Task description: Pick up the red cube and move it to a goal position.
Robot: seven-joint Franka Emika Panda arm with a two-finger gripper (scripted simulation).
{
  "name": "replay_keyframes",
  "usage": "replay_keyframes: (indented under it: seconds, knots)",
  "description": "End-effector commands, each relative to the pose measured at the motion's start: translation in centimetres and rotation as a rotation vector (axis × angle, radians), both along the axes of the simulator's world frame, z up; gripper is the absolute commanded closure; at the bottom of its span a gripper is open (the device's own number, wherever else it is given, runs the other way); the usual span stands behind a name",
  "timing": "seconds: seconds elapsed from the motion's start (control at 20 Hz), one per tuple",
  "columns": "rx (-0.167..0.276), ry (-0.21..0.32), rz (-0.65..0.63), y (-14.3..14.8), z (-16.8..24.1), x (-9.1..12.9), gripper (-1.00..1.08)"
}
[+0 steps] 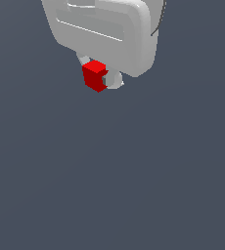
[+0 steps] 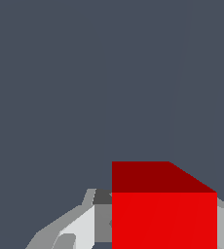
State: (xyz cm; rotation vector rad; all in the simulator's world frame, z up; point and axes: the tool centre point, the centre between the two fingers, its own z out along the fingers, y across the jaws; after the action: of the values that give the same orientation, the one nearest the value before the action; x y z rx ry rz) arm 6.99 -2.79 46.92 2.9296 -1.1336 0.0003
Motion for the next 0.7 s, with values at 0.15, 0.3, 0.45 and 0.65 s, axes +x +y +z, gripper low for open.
replay_keyframes:
  seconds: [0.15, 0.3, 0.45, 0.65]
  knots:
    - [0.0, 0.0, 0.0, -0.4, 2.0, 0.2, 1.08]
    - [0.0, 0.0, 0.0, -0.5, 2.6, 0.2, 1.08]
    - [0.0, 0.0, 0.0, -0.6, 3.1, 0.3, 1.08]
    - [0.0, 0.0, 0.0, -0.6, 3.4, 0.4, 1.08]
